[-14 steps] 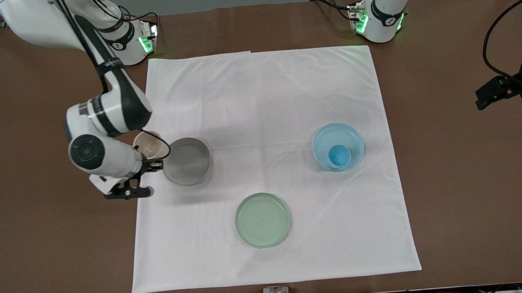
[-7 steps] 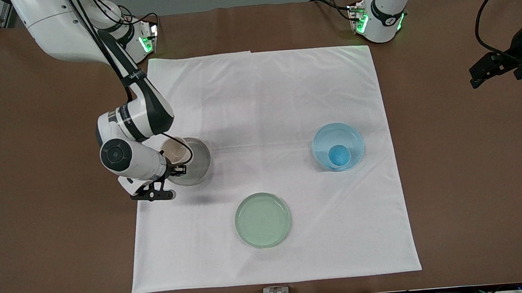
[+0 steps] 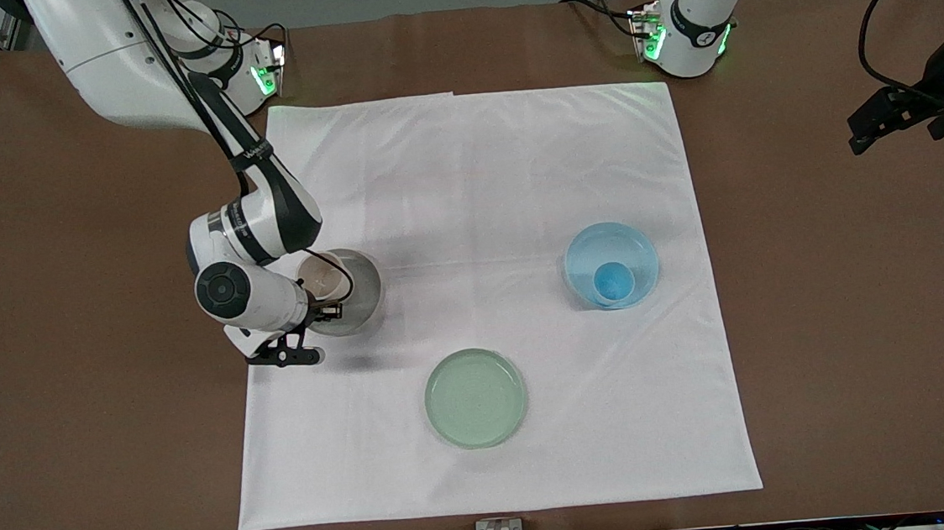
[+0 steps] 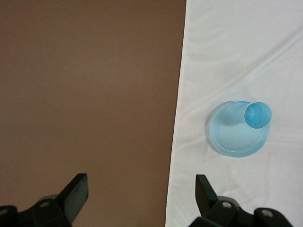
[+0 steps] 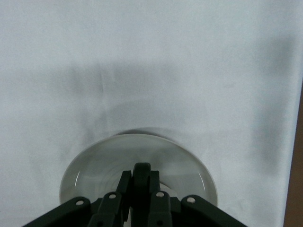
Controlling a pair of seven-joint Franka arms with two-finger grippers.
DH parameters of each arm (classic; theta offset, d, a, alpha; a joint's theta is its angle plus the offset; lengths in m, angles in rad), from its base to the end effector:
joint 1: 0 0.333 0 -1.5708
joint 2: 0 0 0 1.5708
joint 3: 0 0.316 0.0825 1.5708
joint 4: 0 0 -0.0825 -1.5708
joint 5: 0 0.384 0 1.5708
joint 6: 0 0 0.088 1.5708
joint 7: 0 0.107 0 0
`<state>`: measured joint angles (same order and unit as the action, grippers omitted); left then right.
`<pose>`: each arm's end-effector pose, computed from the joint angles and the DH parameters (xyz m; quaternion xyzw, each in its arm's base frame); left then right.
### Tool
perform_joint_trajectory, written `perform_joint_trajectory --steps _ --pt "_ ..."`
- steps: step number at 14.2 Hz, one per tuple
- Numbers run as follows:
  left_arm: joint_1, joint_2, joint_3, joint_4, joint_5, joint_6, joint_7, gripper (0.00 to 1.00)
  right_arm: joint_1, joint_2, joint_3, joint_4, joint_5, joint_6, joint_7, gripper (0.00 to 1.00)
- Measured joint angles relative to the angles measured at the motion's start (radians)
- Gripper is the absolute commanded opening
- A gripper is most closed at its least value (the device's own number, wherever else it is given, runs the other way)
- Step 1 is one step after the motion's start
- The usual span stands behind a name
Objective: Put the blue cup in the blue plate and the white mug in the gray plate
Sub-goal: 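Release the white mug on the gray plate and lift the right gripper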
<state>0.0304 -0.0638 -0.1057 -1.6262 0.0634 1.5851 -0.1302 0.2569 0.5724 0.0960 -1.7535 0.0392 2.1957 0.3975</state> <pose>0.5348 -0.0355 0.6344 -0.9989 -0.0274 -0.0147 0.0337 0.6114 0.2215 0.2349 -0.9963 0.0406 0.0747 0.0152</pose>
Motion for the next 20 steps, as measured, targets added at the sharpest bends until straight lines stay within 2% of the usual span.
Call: perform_joint_trajectory --steps 1,2,3,4,6,8,11,15,18,20 --pt "-0.005 0.0 0.0 0.0 0.0 0.006 0.0 1.0 0.0 0.003 0.0 0.0 0.0 0.003 0.0 0.3" --pt "-0.007 0.0 -0.001 0.0 0.0 0.011 0.0 1.0 0.0 0.004 0.0 0.0 0.0 0.004 0.0 0.65" --pt "-0.007 0.0 -0.002 0.0 0.0 0.013 0.0 1.0 0.0 0.004 0.0 0.0 0.0 0.004 0.0 0.92" --pt "-0.008 0.0 -0.004 0.0 0.0 0.015 0.0 1.0 0.0 0.004 0.0 0.0 0.0 0.003 0.0 1.0" --pt "-0.008 0.0 -0.005 0.0 0.0 0.018 0.0 1.0 0.0 0.001 0.0 0.006 0.0 -0.02 0.0 1.0" --pt "-0.008 0.0 -0.005 -0.001 0.0 0.026 0.0 1.0 0.0 -0.034 -0.003 0.028 0.0 -0.121 0.0 1.0" --pt "-0.007 0.002 -0.004 -0.002 0.0 0.029 0.0 1.0 -0.019 -0.193 -0.018 0.052 -0.001 -0.365 -0.002 1.0" --pt "-0.006 0.002 -0.003 0.001 0.0 0.041 0.0 1.0 -0.165 -0.446 -0.024 0.048 -0.002 -0.641 -0.127 1.0" --pt "-0.005 0.001 -0.003 0.002 0.0 0.045 0.0 1.0 -0.311 -0.55 -0.029 0.018 -0.002 -0.696 -0.302 1.0" --pt "-0.004 0.001 -0.002 0.003 0.0 0.045 0.0 1.0 -0.371 -0.578 -0.029 0.01 -0.002 -0.692 -0.368 1.0"
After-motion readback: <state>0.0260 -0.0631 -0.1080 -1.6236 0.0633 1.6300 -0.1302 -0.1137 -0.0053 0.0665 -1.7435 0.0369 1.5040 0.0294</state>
